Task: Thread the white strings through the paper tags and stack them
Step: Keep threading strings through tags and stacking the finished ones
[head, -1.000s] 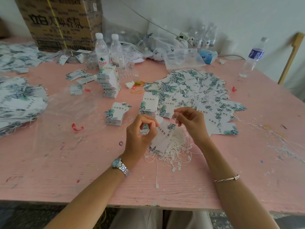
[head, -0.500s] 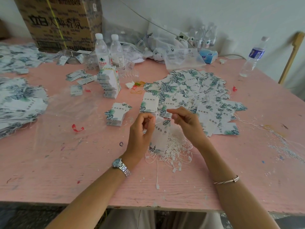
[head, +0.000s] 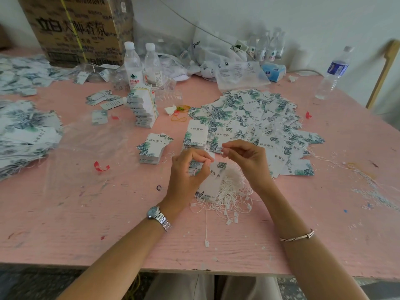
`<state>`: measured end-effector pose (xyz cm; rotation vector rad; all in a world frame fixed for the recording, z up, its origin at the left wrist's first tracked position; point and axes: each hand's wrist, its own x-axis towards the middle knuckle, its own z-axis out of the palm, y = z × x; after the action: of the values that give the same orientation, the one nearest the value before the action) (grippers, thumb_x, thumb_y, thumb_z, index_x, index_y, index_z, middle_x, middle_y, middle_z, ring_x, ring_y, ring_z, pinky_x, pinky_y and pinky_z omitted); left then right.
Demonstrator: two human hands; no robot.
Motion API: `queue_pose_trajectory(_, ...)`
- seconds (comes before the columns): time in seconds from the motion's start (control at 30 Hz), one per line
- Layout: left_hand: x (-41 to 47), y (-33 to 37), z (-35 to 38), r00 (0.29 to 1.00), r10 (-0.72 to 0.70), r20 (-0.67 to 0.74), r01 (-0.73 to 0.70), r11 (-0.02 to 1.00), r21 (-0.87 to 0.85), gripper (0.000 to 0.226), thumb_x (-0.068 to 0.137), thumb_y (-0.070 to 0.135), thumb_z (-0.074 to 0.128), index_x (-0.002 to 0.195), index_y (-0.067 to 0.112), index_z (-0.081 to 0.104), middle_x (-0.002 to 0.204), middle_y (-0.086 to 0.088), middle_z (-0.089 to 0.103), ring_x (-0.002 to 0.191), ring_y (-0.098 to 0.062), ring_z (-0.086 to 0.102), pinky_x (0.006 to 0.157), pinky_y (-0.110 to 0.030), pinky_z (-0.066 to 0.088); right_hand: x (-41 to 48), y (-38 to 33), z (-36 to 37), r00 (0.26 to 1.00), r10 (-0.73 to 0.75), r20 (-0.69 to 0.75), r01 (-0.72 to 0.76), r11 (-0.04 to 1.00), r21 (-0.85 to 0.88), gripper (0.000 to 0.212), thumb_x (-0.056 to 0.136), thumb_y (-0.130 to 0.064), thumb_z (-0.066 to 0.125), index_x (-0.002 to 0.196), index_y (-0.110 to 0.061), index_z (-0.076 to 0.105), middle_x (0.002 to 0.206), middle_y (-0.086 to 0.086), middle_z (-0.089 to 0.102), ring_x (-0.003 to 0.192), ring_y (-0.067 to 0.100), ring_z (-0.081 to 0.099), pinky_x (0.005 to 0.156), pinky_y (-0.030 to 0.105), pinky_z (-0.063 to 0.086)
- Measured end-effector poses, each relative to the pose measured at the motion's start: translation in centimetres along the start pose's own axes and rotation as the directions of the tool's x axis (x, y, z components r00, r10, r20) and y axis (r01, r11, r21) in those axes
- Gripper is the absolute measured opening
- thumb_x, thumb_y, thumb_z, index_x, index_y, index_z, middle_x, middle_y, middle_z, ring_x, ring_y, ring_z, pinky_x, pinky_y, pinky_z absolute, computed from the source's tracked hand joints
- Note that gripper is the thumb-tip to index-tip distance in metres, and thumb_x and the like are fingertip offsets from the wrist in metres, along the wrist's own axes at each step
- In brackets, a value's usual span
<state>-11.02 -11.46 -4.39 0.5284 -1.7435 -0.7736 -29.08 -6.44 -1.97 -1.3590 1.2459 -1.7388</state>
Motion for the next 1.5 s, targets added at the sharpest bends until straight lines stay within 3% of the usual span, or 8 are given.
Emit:
queue_pose_trajectory(0.2,-0.1,-0.2,0.1,0.997,-0.077,0.01,0.077,0.997,-0.016,0.004,0.095,0.011,0.065,0.093,0.011,0.061,0.093,0.016,0.067,0.09,0.004,0.062,0.083,-0.01,0.042,0.1,0.1,0.1,0.999,0.027,0.017,-0.028,0.999,0.032,0.02,0.088,0.005,0.068,0.106,-0.004,0.073,0.087,0.005,0.073,0.078,0.013,0.067,0.075,0.022,0.053)
queue_pose_trajectory(0.3,0.0,-0.2,0.1,0.99,-0.136,0.024,0.136,0.991,-0.015,0.007,0.096,0.015,0.065,0.096,0.021,0.062,0.089,0.023,0.066,0.085,0.002,0.06,0.077,-0.021,0.046,0.0,0.1,0.2,0.999,0.04,0.034,-0.041,0.998,0.036,0.02,0.088,0.002,0.068,0.106,-0.005,0.073,0.086,0.002,0.075,0.077,0.012,0.067,0.075,0.021,0.053)
queue_pose_trajectory(0.5,0.1,-0.4,0.1,0.993,-0.108,0.052,0.109,0.994,-0.014,0.009,0.093,0.01,0.07,0.1,0.014,0.071,0.096,0.017,0.07,0.09,-0.003,0.065,0.08,-0.025,0.05,-0.2,-0.1,0.5,0.994,0.058,0.091,-0.062,0.997,0.036,0.021,0.084,-0.009,0.07,0.105,-0.006,0.073,0.088,0.001,0.075,0.08,0.015,0.065,0.078,0.026,0.055)
queue_pose_trajectory(0.63,0.0,-0.6,0.2,0.991,-0.136,0.013,0.137,0.99,-0.031,0.02,0.091,0.014,0.074,0.109,0.022,0.07,0.094,0.021,0.072,0.092,-0.004,0.068,0.079,-0.019,0.046,-0.3,-0.1,0.6,0.99,0.036,0.134,-0.035,0.999,-0.015,0.018,0.083,-0.012,0.073,0.101,-0.008,0.074,0.094,0.008,0.073,0.088,0.025,0.065,0.082,0.039,0.054)
queue_pose_trajectory(0.83,0.1,-0.6,0.2,0.995,-0.104,-0.006,0.104,0.995,-0.002,0.024,0.091,0.016,0.073,0.107,0.032,0.065,0.095,0.025,0.069,0.091,-0.003,0.067,0.077,-0.016,0.044,-0.4,-0.1,1.1,0.992,0.037,0.121,-0.025,0.994,-0.103,0.014,0.083,-0.009,0.076,0.096,-0.016,0.075,0.089,-0.001,0.076,0.082,0.016,0.069,0.073,0.023,0.057)
queue_pose_trajectory(1.17,-0.1,-1.0,0.3,0.998,-0.059,-0.016,0.06,0.997,0.052,0.021,0.089,0.01,0.074,0.097,0.025,0.063,0.088,0.026,0.064,0.085,0.0,0.064,0.075,-0.012,0.041,-0.6,-0.1,1.3,0.993,-0.025,0.114,0.047,0.978,-0.202,0.01,0.086,-0.005,0.075,0.095,-0.01,0.074,0.087,0.003,0.073,0.08,0.019,0.066,0.071,0.024,0.055)
queue_pose_trajectory(1.33,-0.1,-0.9,0.2,0.999,-0.048,-0.012,0.049,0.997,0.058,0.02,0.088,0.009,0.074,0.097,0.023,0.063,0.088,0.021,0.064,0.083,0.0,0.063,0.076,-0.008,0.04,-0.6,0.0,1.3,0.988,-0.076,0.132,0.113,0.946,-0.303,0.009,0.087,-0.003,0.074,0.096,-0.002,0.073,0.087,0.005,0.072,0.079,0.023,0.066,0.073,0.038,0.055)
queue_pose_trajectory(1.5,-0.1,-0.8,0.2,0.998,-0.068,0.004,0.068,0.996,0.056,0.016,0.089,0.01,0.075,0.099,0.019,0.065,0.089,0.011,0.068,0.085,0.0,0.064,0.077,-0.006,0.04,-0.7,0.1,1.4,0.985,-0.099,0.141,0.141,0.934,-0.329,0.009,0.087,-0.002,0.073,0.096,-0.004,0.074,0.086,0.004,0.072,0.078,0.022,0.066,0.072,0.04,0.055)
